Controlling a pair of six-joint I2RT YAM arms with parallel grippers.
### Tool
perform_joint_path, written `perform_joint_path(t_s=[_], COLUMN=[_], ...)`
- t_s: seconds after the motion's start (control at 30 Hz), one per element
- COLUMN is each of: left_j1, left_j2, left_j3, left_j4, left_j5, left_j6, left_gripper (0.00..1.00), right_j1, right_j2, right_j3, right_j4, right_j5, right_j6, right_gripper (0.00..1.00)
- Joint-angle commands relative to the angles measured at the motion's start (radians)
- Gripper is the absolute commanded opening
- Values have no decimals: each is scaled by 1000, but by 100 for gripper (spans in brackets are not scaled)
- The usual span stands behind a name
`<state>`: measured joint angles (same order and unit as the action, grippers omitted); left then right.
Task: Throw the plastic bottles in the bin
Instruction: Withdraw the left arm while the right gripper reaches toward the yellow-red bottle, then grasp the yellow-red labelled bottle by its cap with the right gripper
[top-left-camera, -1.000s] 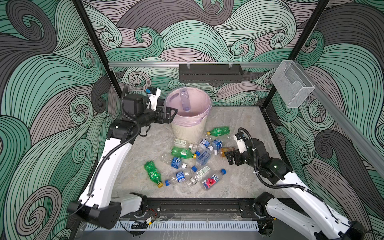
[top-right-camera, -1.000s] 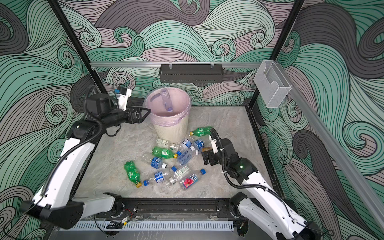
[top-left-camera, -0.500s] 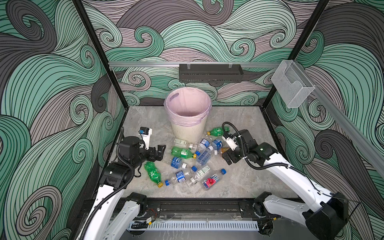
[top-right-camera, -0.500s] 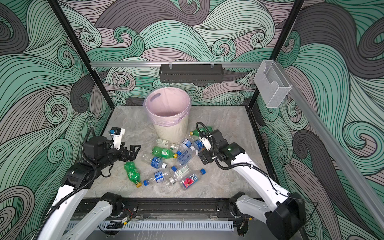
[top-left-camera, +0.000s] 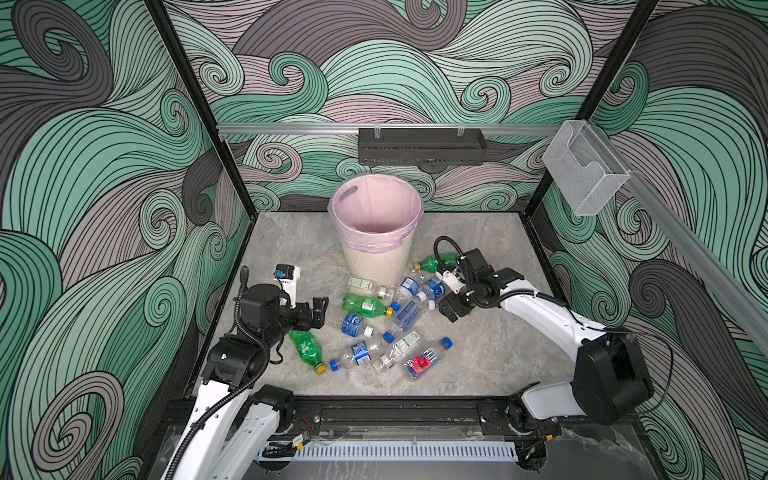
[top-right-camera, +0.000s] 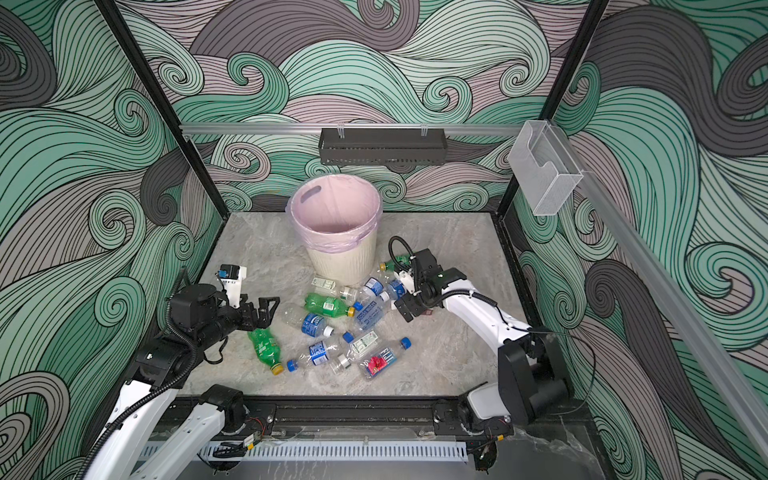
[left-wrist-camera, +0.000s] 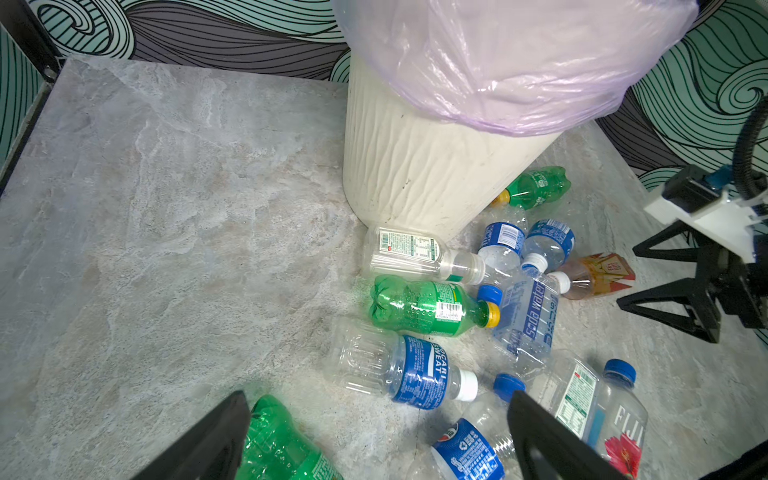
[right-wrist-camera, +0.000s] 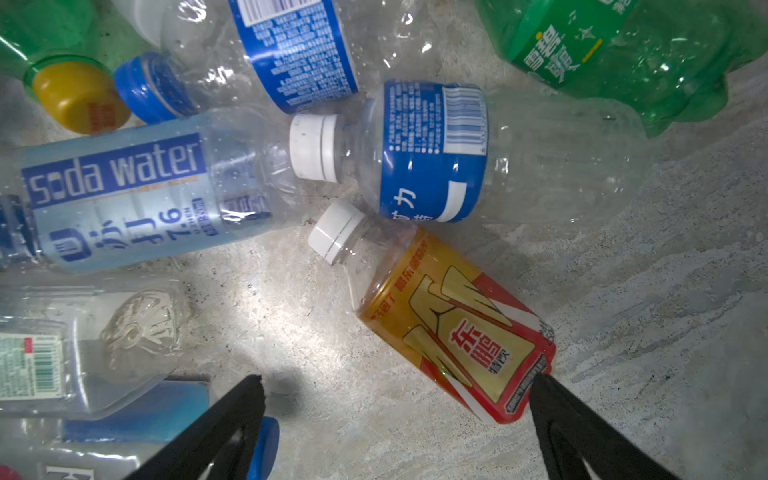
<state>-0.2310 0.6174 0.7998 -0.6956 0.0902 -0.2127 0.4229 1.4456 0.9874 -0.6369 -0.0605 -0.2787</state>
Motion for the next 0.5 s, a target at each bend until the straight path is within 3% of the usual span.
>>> perform_joint_path(t_s=[0.0, 0.47], left_j1=[5, 6], left_j2=[-5, 7], left_j3=[4, 4], left_j4=[6, 7], left_j5=[-21, -18], left_j6=[-17, -21], left_gripper=[99, 99], right_j1=[-11, -39], right_j2=[43, 239], right_j3=[36, 79], right_j4=[45, -2], right_j5=[-51, -85], right_j6=[-67, -106], right_gripper=[100, 97])
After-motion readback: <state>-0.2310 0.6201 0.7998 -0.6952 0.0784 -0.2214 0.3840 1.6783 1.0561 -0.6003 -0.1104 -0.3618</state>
